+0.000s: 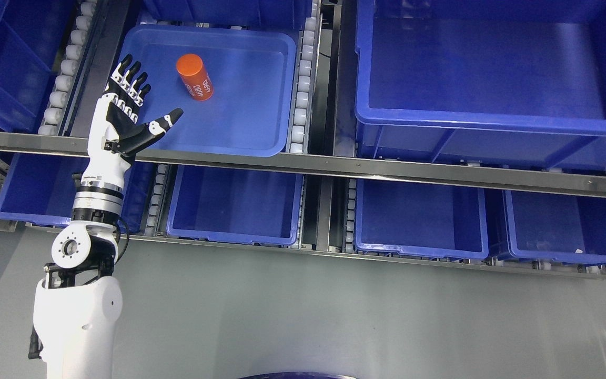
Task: Grab orange capacitor from left shelf to right desk
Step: 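Reach the open left hand toward the orange capacitor in the blue bin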
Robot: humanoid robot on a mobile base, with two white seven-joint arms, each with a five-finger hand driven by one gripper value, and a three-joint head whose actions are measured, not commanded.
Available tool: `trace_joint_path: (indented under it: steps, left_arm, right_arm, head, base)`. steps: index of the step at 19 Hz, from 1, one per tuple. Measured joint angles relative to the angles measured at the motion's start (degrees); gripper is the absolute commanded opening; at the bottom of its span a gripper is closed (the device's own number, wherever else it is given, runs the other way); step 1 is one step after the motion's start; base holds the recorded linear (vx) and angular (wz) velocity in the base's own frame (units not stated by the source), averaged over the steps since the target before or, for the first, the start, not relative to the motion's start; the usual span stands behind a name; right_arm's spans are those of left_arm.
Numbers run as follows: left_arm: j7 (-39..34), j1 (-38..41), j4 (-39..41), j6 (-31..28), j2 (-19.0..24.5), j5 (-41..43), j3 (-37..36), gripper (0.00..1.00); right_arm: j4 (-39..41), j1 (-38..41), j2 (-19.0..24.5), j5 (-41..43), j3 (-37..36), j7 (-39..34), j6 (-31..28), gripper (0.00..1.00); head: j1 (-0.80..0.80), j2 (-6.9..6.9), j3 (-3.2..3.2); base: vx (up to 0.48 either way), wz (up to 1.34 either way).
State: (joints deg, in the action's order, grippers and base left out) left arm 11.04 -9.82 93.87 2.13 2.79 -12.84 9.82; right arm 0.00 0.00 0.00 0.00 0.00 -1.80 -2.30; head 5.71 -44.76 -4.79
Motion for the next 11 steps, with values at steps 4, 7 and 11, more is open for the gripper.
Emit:
trace_joint_path:
  steps: [4,7,11]
  left_arm:
    - [0.0,0.2,0.1,0.2,0.5,0.0,0.0,1.0]
    - [0.0,0.1,-0.4,0.2,1.1,0.0,-0.1,1.0]
    - [0.1,-1.3,-2.0,0.3,2.6,0.8,-0.5,1.0]
  right_arm:
    - [0.0,0.0,0.0,0.0,0.0,0.0,0.0,1.0]
    - [0.0,0.0,0.0,0.0,0.0,0.0,0.0,1.0]
    - [0.0,0.0,0.0,0.0,0.0,0.0,0.0,1.0]
  head:
    - [0.0,0.0,0.0]
    - [0.0,0.0,0.0]
    - [0.0,0.0,0.0]
  base:
    - [0.0,0.0]
    - [0.0,0.0]
    - [0.0,0.0]
